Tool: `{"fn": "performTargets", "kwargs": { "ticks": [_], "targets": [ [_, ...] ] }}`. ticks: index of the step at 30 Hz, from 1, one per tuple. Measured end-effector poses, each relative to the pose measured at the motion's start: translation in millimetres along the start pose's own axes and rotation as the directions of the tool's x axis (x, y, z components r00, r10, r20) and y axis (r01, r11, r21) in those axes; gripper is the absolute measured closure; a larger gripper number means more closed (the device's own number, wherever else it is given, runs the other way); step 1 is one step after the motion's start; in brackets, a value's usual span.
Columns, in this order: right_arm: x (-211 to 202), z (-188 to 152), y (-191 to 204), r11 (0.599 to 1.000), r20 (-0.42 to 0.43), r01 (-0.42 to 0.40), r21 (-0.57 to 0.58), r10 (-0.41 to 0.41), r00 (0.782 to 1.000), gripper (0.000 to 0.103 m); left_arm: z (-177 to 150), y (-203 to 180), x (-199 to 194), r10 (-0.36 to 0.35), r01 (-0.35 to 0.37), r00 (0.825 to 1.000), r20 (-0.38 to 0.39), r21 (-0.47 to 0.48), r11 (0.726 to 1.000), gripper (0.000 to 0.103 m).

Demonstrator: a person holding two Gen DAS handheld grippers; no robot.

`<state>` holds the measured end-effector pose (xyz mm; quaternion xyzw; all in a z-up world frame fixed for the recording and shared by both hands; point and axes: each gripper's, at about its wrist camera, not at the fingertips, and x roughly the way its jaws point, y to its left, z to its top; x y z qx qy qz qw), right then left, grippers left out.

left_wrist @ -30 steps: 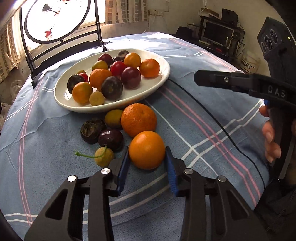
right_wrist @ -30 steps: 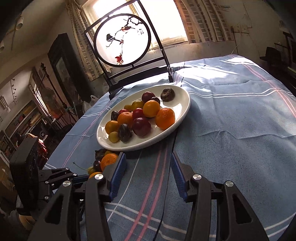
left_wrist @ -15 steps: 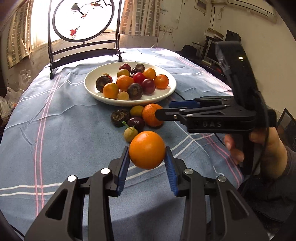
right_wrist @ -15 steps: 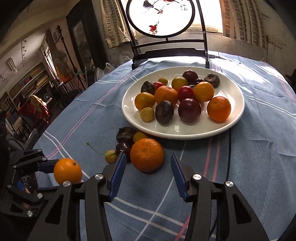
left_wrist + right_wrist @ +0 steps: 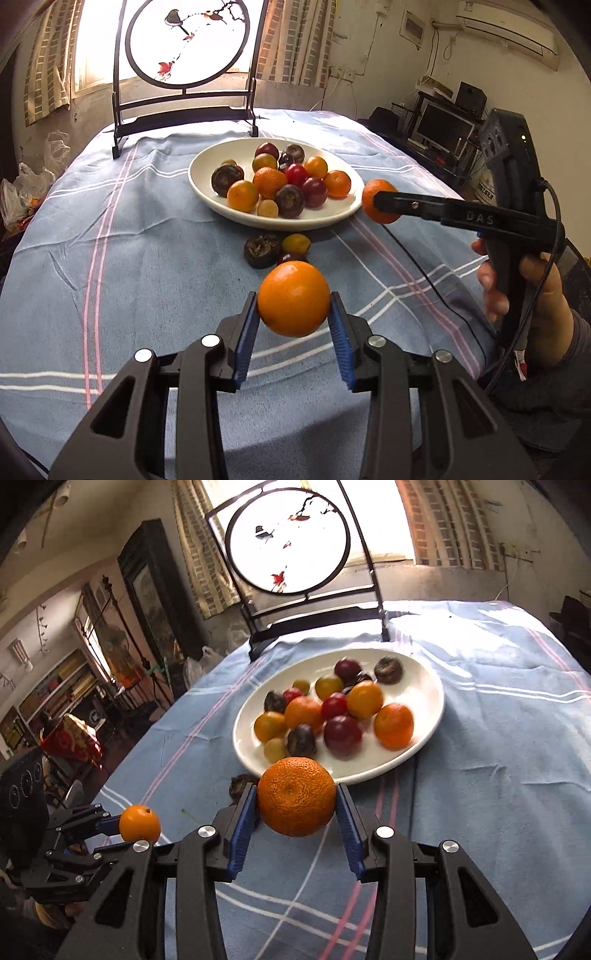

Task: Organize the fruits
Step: 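Release the orange on the plate with the left tool while the right tool releases the mandarin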

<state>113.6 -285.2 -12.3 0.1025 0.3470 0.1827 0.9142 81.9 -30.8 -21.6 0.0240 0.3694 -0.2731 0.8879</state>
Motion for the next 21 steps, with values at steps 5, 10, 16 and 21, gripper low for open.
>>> {"fn": "performTargets", "kwargs": {
  "ticks": [5,10,16,21],
  "targets": [
    [-7.5,39.8,-32.2,0.998,0.069,0.035,0.052,-0.038,0.997,0.060,51.5,7.2,21.7,-0.020,0.020,1.000,0.013,-0.018,1.000,0.066],
    [26.3,77.6,-49.2,0.995,0.088,0.079,0.061,-0.085,0.993,0.060,106.1,16.4,67.4,0.000,0.000,1.000,0.001,-0.044,0.999,0.066],
    [75.1,94.4,-70.5,0.988,0.039,0.111,0.103,-0.115,0.993,0.058,144.1,25.8,125.1,0.035,-0.039,0.998,-0.053,-0.068,0.997,0.065],
    [59.8,89.7,-66.7,0.992,0.122,0.099,0.079,-0.109,0.987,0.039,146.4,31.5,122.1,0.039,-0.041,0.999,-0.023,-0.113,0.993,0.036]
  ]
}}
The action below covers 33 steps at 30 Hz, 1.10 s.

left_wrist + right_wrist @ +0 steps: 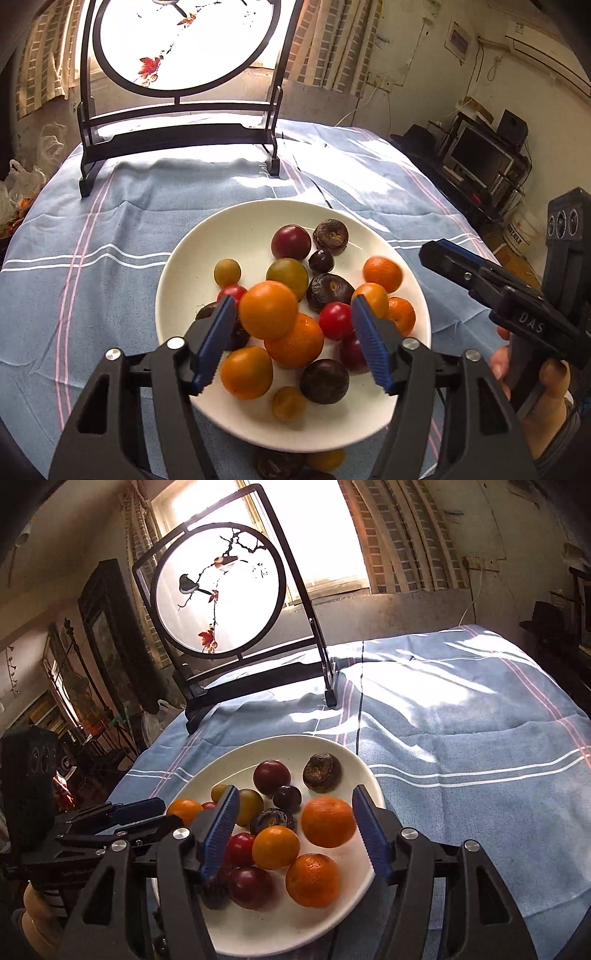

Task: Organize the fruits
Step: 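Release the orange on the plate with the left tool while the right tool releases the mandarin, then grasp a pale yellow-brown fruit with the left tool while the right tool grasps a dark red plum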

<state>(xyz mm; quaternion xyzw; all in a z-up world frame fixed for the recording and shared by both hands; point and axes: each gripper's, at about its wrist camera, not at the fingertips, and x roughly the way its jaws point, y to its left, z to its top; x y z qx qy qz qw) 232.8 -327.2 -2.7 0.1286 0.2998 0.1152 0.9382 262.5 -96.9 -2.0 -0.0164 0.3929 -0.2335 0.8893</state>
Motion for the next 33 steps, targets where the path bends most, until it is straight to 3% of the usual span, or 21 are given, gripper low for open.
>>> {"fn": "performTargets", "kwargs": {
  "ticks": [5,10,14,17,19,22,26,31,33],
  "targets": [
    [-30.8,-20.2,4.4,0.999,0.005,-0.044,0.007,0.044,0.999,0.039,-36.5,-9.9,-39.0,-0.014,0.014,1.000,0.003,0.050,0.999,0.037],
    [-49.9,-63.0,15.9,0.998,-0.027,-0.070,-0.008,0.070,0.997,0.039,-95.2,-27.8,-78.7,0.018,-0.013,1.000,-0.025,0.182,0.983,0.036],
    [-50.5,-85.6,23.1,0.996,-0.074,-0.089,-0.007,0.089,0.993,0.039,-130.7,-37.1,-77.0,0.088,-0.062,0.992,-0.093,0.256,0.965,0.035],
    [-52.3,-87.2,20.4,0.995,-0.071,-0.099,0.015,0.100,0.993,0.039,-139.2,-38.8,-65.1,0.124,-0.089,0.986,-0.113,0.272,0.958,0.036],
    [-48.6,-87.9,11.0,0.990,-0.085,-0.123,0.067,0.128,0.988,0.039,-139.0,-33.8,-52.4,0.133,-0.096,0.981,-0.141,0.244,0.965,0.041],
    [-45.6,-88.9,-5.8,0.978,-0.088,-0.133,0.158,0.148,0.985,0.039,-138.1,-28.5,-32.8,0.126,-0.083,0.973,-0.193,0.215,0.973,0.064],
    [-47.5,-88.8,0.0,0.980,-0.081,-0.148,0.134,0.160,0.984,0.039,-138.2,-30.5,-31.1,0.123,-0.084,0.977,-0.171,0.220,0.972,0.080],
    [-44.2,-88.3,7.9,0.985,-0.108,-0.143,0.101,0.153,0.982,0.039,-145.2,-32.1,-65.9,0.069,-0.049,0.993,-0.096,0.191,0.980,0.080],
    [-42.7,-89.9,21.7,0.993,-0.138,-0.112,0.036,0.116,0.984,0.040,-147.5,-29.5,-86.3,0.044,-0.034,0.998,-0.053,0.168,0.985,0.080]
  ]
}}
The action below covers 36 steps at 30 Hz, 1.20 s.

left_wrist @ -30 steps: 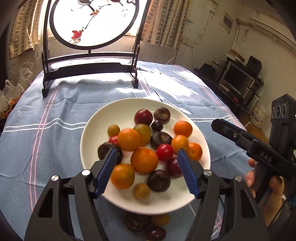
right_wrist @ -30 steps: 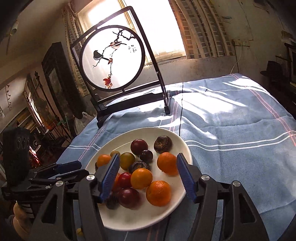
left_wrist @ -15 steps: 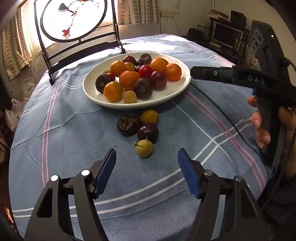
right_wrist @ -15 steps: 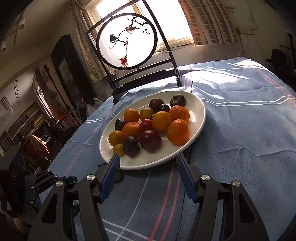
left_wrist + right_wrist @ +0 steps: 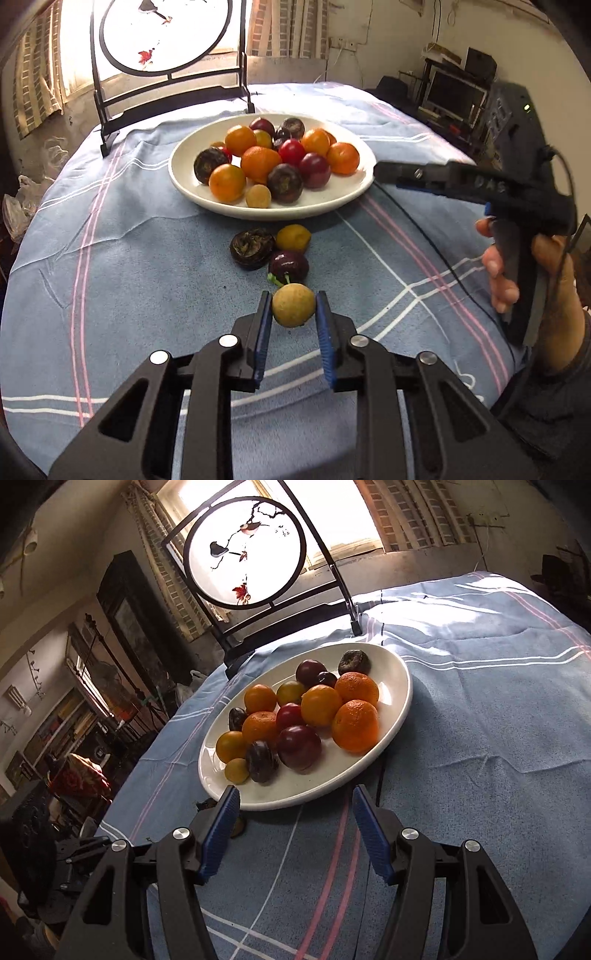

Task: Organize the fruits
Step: 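Grasp a pale yellow-brown fruit with the left tool while the right tool grasps a dark red plum, then release the yellow-brown fruit on the plate with the left tool while the right tool releases the plum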

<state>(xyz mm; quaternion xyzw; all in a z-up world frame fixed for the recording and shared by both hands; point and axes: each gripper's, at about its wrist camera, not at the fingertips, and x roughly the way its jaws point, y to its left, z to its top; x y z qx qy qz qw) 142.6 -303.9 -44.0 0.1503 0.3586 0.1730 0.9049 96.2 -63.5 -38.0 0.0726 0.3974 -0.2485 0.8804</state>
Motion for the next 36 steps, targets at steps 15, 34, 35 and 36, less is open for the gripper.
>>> {"fn": "performTargets", "kwargs": {
  "ticks": [15,34,35,36],
  "targets": [
    [70.8,-37.2,122.0,0.930,-0.292,-0.029,-0.366,-0.086,0.953,0.075,-34.4,46.4,-49.0,-0.002,0.012,0.997,0.080,-0.126,0.992,0.080],
    [3.2,76.6,30.6,0.994,-0.005,0.060,-0.096,-0.060,0.998,0.075,57.2,41.3,-13.1,-0.074,0.085,0.988,0.137,-0.075,0.994,0.080],
    [8.6,84.3,27.9,0.994,0.004,0.066,-0.088,-0.066,0.998,0.075,69.9,39.9,-5.6,-0.061,0.071,0.988,0.145,-0.067,0.995,0.080],
    [15.3,91.2,25.1,0.995,0.007,0.066,-0.079,-0.065,0.998,0.075,82.2,39.6,3.5,-0.055,0.064,0.988,0.146,-0.064,0.996,0.080]
  ]
}}
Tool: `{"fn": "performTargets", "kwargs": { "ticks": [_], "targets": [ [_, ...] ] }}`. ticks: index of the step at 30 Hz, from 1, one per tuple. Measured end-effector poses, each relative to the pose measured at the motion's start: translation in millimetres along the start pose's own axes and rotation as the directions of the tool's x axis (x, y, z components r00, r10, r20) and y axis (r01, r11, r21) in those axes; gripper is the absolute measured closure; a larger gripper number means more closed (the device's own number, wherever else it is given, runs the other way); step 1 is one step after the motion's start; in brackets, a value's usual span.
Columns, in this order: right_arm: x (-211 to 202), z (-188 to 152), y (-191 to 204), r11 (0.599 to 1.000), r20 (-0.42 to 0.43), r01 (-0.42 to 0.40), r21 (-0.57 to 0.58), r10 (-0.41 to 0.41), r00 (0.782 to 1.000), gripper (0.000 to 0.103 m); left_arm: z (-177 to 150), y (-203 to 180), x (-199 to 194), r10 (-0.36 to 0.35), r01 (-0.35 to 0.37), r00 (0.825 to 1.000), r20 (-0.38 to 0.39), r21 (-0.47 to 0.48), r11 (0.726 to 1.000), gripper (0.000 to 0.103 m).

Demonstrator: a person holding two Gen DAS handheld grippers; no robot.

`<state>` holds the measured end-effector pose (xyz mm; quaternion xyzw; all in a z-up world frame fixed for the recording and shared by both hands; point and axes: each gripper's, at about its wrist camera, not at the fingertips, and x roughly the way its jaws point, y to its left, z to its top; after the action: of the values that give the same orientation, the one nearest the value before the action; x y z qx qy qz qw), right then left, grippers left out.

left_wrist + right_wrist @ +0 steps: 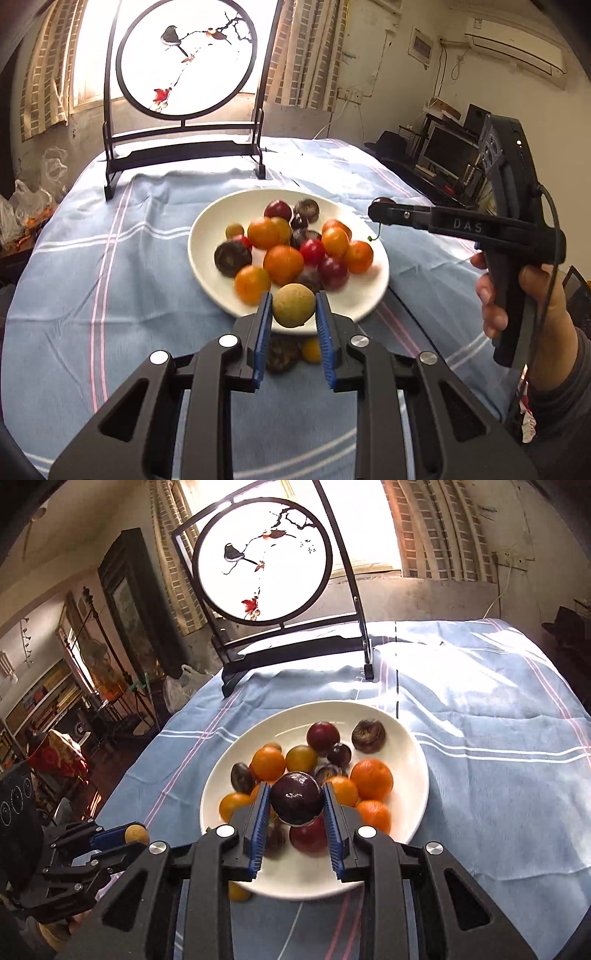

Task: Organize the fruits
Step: 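Release the yellow-brown fruit on the plate with the left tool while the right tool releases the plum, then grasp the last dark brown fruit with the left tool while the right tool grasps a small yellow fruit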

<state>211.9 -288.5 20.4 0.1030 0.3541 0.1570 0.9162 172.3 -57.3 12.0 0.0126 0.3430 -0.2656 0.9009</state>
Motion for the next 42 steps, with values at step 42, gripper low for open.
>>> {"fn": "performTargets", "kwargs": {
  "ticks": [42],
  "targets": [
    [18.6,-60.9,-22.6,1.000,-0.010,-0.023,0.011,0.023,1.000,0.052,-47.0,-1.6,79.8,0.144,-0.117,0.953,-0.266,0.114,0.987,0.064]
  ]
}}
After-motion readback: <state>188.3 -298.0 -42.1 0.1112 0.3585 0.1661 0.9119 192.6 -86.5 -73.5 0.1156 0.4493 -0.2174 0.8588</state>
